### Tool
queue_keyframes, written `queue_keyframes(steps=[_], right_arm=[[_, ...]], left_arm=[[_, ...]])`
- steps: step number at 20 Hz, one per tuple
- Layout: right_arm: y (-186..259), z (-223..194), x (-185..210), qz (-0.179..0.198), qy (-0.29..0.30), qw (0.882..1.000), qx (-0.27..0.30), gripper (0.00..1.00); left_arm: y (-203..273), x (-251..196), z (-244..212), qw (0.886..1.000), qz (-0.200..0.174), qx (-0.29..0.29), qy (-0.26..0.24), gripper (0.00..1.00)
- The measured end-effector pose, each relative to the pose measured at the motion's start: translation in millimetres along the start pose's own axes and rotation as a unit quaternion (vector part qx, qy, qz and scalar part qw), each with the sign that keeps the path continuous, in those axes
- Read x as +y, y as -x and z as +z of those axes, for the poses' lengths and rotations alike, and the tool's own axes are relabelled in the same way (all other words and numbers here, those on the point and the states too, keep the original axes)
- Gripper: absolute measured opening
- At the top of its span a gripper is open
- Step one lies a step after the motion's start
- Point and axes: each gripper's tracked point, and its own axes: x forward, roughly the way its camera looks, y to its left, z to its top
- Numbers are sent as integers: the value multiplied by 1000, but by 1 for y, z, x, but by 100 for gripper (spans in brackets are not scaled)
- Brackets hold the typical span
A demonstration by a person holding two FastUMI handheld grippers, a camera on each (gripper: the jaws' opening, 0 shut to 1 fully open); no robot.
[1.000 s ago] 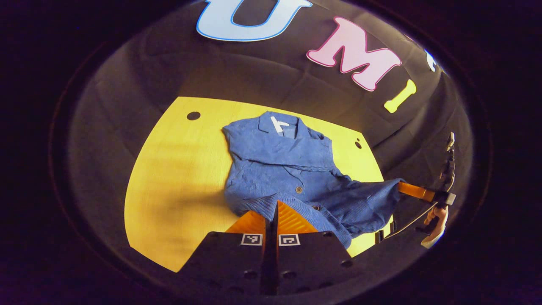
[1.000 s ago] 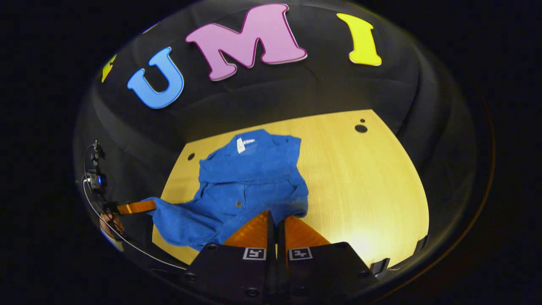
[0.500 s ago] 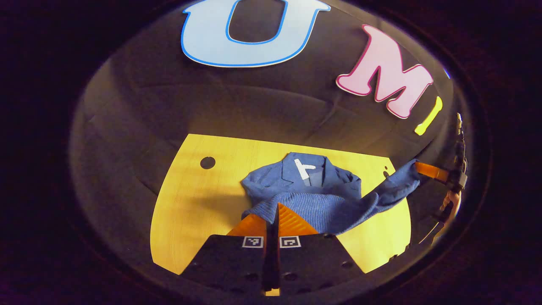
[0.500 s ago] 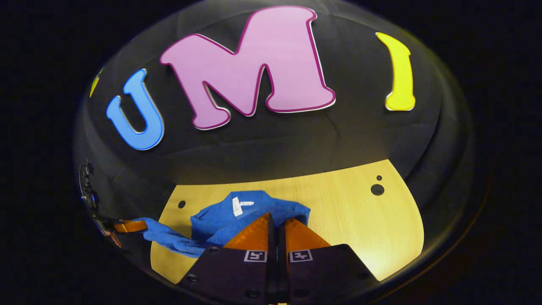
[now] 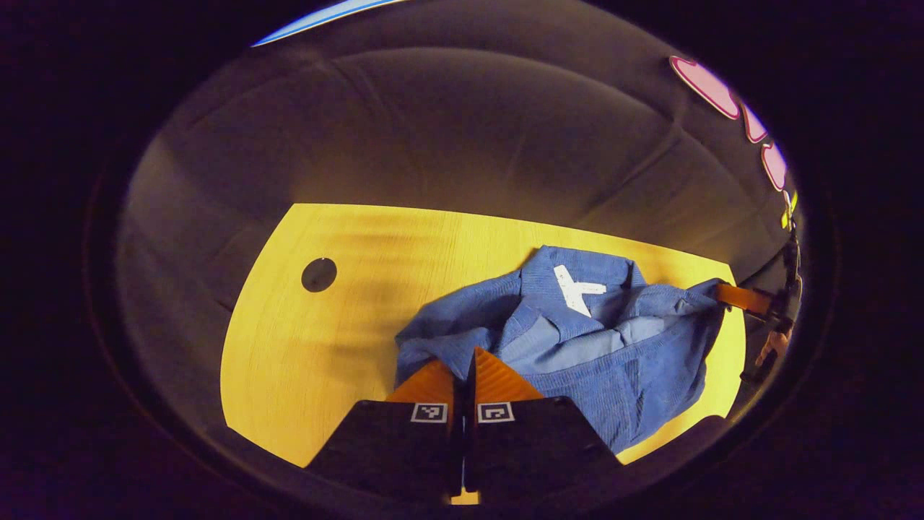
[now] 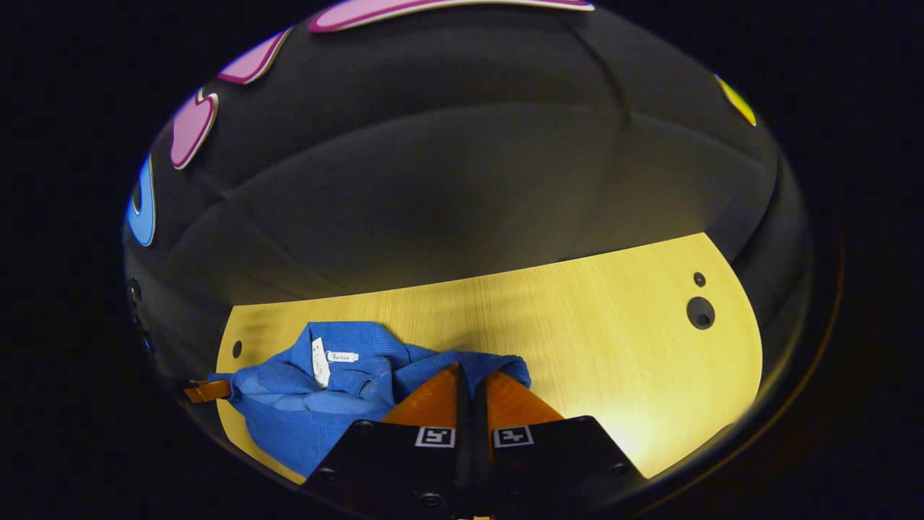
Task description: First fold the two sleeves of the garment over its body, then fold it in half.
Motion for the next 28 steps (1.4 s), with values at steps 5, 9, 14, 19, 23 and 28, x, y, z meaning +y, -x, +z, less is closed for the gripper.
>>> queue_keyframes(steps=[5,9,14,19,23,28], right_arm=[[-21,11,-11,11,-29,999,-14,52],[-4,26,-12,14,17,998,-55,96],[47,43,12,22,118,985,-126,98],[120,51,49,39,178,966,-183,98],[204,28,70,45,183,957,-222,99],[311,-15,93,50,185,943,-273,99]], left_arm=[[-2,1,30,992,-26,-100,67,51],[9,19,19,988,8,-106,109,74],[56,14,19,985,35,-139,92,77],[132,-25,19,978,51,-202,25,79],[196,-67,4,966,38,-255,-2,80],[289,-98,-55,948,34,-314,-34,80]])
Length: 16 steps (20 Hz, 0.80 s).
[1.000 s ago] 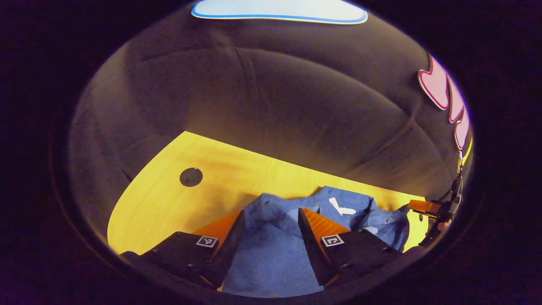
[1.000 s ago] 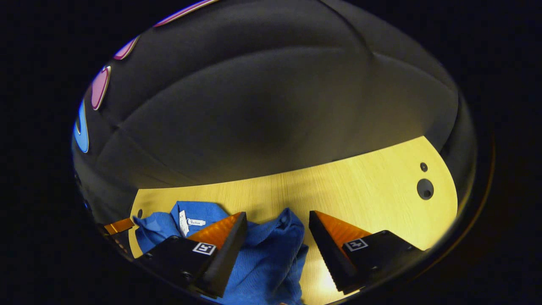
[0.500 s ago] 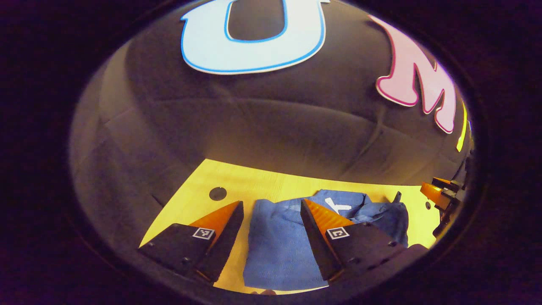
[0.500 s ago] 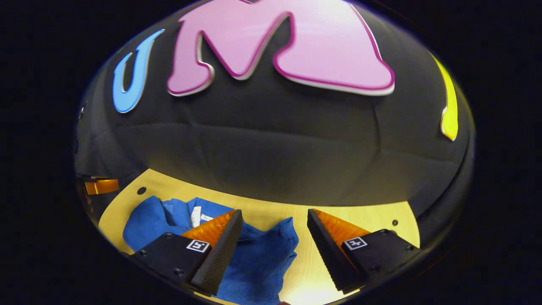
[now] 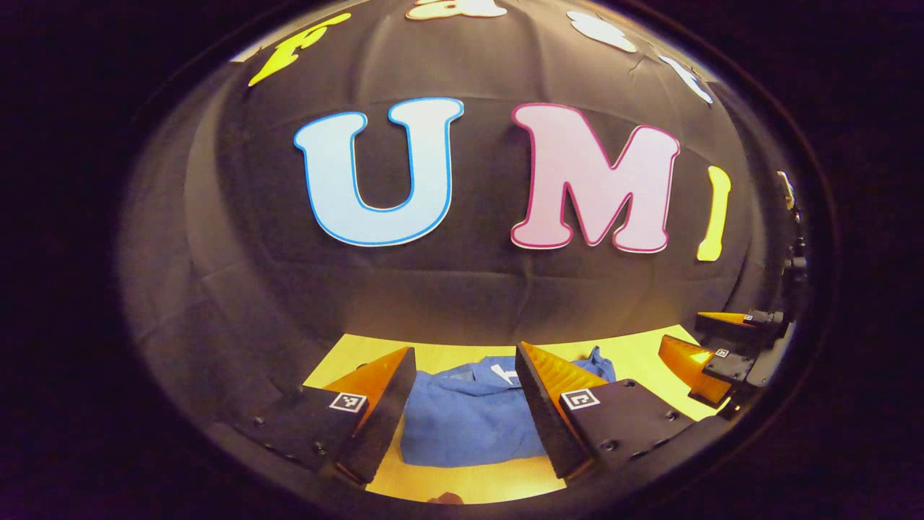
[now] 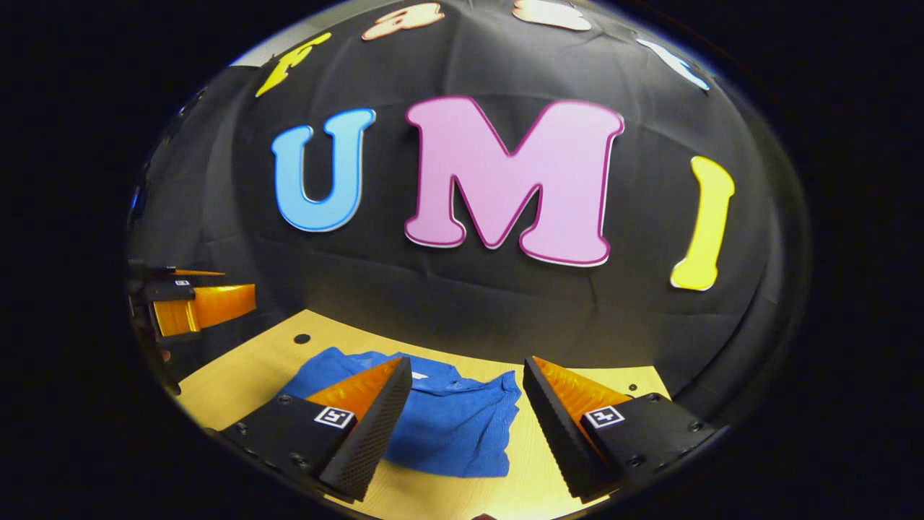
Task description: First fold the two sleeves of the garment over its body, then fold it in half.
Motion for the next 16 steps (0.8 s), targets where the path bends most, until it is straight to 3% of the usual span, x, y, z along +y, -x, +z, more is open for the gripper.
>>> queue_keyframes(steps=[3,8,9,10,11,16], right_arm=[[59,26,20,-4,10,999,-44,98],[146,44,65,20,7,996,-88,96],[158,50,69,19,4,995,-97,90],[171,53,73,17,-1,994,-103,96],[183,57,77,18,-2,994,-112,96],[229,68,82,7,1,991,-131,96]], left_arm=[[60,2,-10,1000,5,-17,-1,81],[146,2,-32,998,12,-54,-37,82],[162,-2,-34,997,8,-65,-35,81],[176,-6,-31,996,3,-83,-31,82],[190,-3,-25,994,2,-108,-27,81],[221,0,-17,988,1,-156,-14,78]])
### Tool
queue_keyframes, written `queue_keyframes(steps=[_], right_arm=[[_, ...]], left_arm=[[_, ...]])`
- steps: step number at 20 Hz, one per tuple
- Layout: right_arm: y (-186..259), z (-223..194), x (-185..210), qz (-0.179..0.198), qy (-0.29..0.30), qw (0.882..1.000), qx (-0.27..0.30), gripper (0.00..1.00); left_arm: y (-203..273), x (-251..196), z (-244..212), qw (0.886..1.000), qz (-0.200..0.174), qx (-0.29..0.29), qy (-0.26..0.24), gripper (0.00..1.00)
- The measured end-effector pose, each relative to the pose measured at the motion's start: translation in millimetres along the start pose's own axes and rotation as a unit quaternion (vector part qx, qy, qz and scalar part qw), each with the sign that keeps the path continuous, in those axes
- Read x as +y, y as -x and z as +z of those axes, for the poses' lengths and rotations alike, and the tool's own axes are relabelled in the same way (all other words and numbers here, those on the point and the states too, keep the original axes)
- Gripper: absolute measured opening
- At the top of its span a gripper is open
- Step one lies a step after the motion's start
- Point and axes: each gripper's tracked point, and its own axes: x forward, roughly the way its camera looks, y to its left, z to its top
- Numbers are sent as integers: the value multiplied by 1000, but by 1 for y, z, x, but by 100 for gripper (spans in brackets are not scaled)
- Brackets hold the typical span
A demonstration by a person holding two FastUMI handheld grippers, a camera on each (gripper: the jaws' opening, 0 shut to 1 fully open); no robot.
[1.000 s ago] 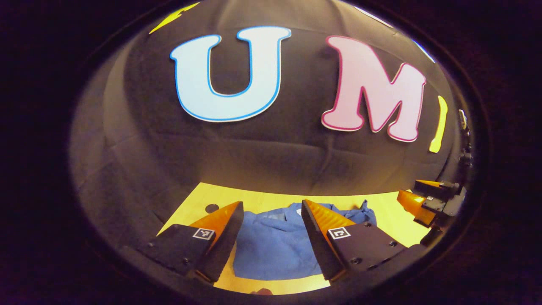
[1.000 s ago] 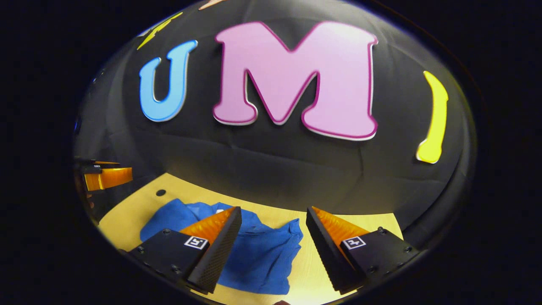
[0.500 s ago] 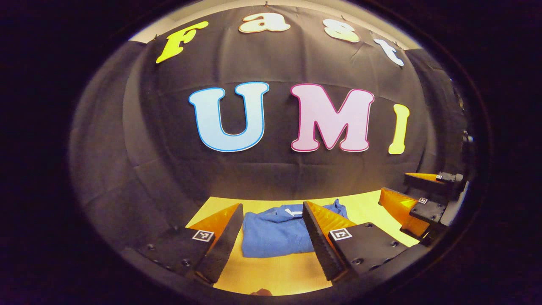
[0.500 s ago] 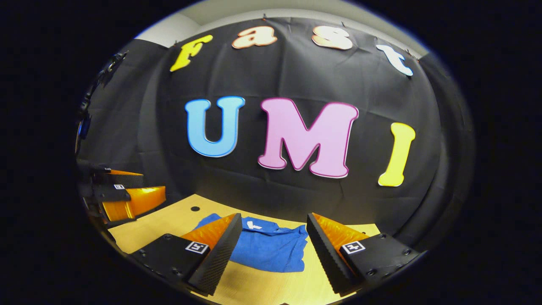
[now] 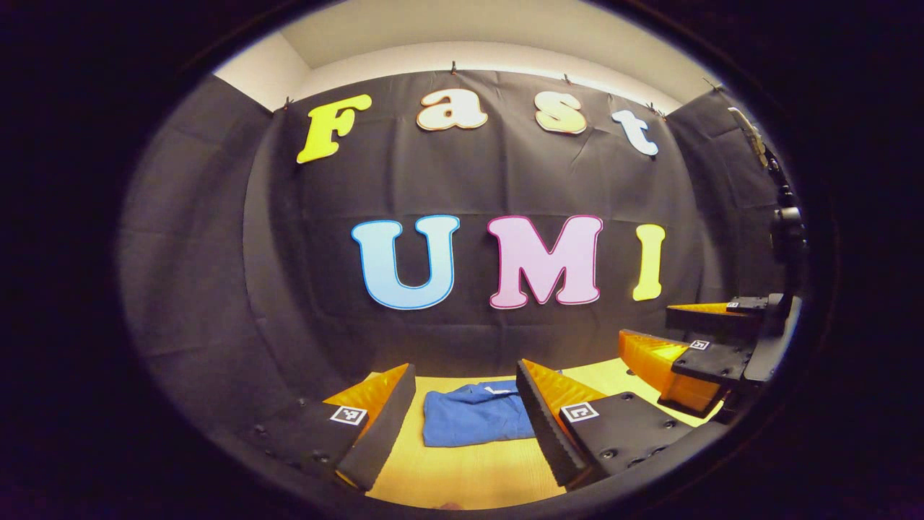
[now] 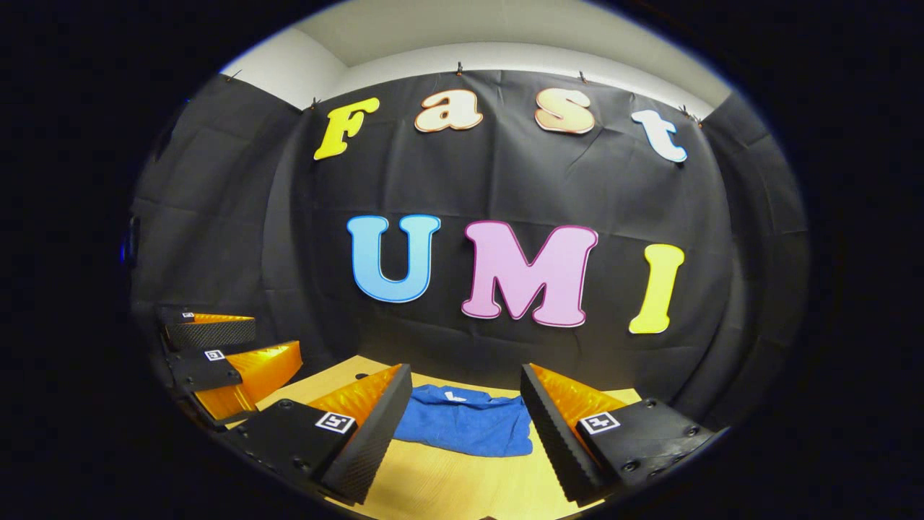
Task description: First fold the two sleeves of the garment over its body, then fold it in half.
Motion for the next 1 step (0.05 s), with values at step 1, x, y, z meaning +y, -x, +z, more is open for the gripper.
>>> queue_keyframes(steps=[1], right_arm=[[6,10,3,-2,-1,1000,-13,96]], left_arm=[[19,-1,2,1000,-1,-3,2,78]])
